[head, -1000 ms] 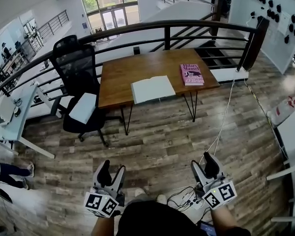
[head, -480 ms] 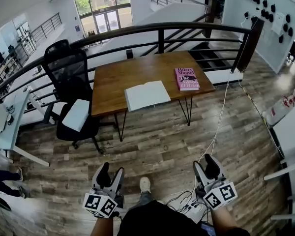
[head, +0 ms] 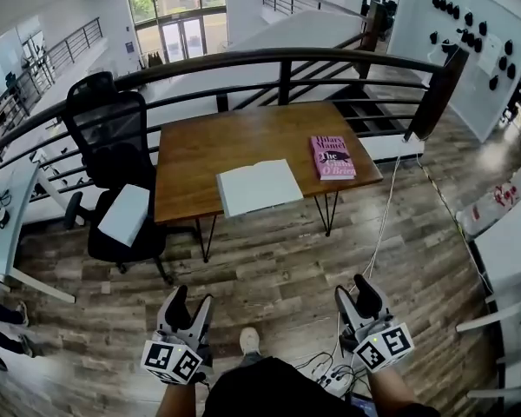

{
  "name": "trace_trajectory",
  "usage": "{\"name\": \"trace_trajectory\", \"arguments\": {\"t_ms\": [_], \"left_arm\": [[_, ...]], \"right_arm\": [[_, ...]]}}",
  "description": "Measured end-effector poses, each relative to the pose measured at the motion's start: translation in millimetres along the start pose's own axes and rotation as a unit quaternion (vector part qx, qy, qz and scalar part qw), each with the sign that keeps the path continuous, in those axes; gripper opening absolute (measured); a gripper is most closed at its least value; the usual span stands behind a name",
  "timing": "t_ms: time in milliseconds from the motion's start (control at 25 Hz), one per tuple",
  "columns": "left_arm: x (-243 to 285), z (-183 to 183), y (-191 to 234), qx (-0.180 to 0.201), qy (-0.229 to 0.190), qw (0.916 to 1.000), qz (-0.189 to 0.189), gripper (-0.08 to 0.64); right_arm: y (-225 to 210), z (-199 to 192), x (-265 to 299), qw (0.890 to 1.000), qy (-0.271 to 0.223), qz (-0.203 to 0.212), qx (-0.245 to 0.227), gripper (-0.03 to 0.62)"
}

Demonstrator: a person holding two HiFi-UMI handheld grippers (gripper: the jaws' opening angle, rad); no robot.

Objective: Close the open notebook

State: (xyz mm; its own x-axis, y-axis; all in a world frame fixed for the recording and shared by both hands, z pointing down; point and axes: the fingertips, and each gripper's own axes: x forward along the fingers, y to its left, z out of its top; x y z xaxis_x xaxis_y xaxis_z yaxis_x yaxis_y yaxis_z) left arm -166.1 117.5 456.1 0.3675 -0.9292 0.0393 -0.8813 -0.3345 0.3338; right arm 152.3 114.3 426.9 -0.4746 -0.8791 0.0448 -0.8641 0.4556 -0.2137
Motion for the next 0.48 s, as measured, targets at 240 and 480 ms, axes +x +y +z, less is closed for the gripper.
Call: {"name": "trace_trajectory", "arguments": {"t_ms": [240,480], "left_arm": [[28.1,5.8,32.0,-0.014,0.0,0.9999,-0.002,0.276],[52.1,15.3,70.0,-0.027,-0.008,0.9996,-0.005,0.276]], "right_arm": [[-7.2,8.9,45.9,0.999,0.006,-0.001,0.037,0.2],[-16.4,9.0,88.9,0.999,0.013,-0.019,0.04,0.183]]}}
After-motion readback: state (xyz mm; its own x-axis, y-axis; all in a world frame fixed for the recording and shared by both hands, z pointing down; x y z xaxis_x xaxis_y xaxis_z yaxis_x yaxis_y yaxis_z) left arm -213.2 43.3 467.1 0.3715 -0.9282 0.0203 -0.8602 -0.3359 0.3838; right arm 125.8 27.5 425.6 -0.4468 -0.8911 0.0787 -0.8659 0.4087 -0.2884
